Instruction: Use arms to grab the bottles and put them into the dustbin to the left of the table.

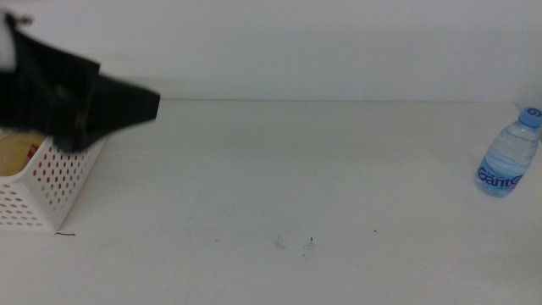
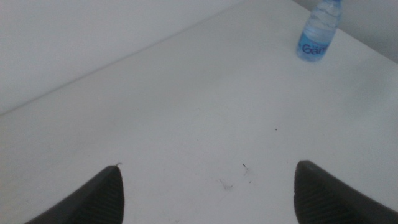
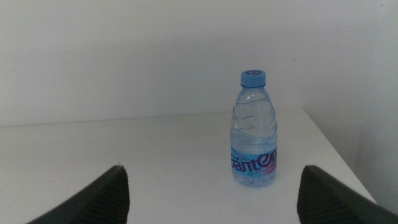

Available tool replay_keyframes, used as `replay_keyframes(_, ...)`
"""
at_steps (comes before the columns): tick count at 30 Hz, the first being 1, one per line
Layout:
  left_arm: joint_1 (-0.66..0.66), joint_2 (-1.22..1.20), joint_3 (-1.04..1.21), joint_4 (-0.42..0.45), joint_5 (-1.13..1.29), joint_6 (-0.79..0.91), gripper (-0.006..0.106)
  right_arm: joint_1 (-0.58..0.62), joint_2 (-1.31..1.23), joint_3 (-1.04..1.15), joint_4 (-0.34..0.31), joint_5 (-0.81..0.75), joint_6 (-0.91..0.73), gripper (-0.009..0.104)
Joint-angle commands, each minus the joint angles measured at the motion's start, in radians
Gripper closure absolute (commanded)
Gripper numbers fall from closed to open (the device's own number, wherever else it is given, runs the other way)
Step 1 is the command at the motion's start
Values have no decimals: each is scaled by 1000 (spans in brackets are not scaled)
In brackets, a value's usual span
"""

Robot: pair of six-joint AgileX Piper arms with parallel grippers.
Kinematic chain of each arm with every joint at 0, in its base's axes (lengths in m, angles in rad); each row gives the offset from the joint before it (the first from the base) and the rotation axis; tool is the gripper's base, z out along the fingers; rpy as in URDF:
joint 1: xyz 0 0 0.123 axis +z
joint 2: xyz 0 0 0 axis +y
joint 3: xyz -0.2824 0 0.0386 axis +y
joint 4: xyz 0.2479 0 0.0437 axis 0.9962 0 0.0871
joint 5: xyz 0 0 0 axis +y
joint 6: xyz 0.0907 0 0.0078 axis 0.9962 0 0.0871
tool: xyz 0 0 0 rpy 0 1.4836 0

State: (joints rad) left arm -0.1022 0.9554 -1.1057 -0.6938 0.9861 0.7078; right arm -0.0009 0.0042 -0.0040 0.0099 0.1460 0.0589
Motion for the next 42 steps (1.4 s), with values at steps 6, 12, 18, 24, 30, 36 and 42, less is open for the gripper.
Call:
replay_keyframes(6,-169,-182,76,155,-101,-246,7,-8,-4,4,-2,-11,-2,2)
replay_keyframes(12,-174,-195,76,163,-109,-246,7,-8,-4,4,-2,-11,-2,2)
replay_keyframes(18,-174,-195,76,167,-153,-241,7,-8,-4,4,-2,-11,-2,2)
replay_keyframes(24,-174,-195,76,162,-153,-241,7,-8,-4,4,-2,-11,-2,2)
replay_keyframes(30,-174,-195,76,162,-153,-241,7,-8,-4,4,-85,-146,-33,2)
replay_keyframes(36,-174,-195,76,162,-153,-241,7,-8,-4,4,-85,-94,-33,2)
replay_keyframes(42,-174,-195,76,162,-153,-241,7,-8,77,4,-85,-103,-33,2)
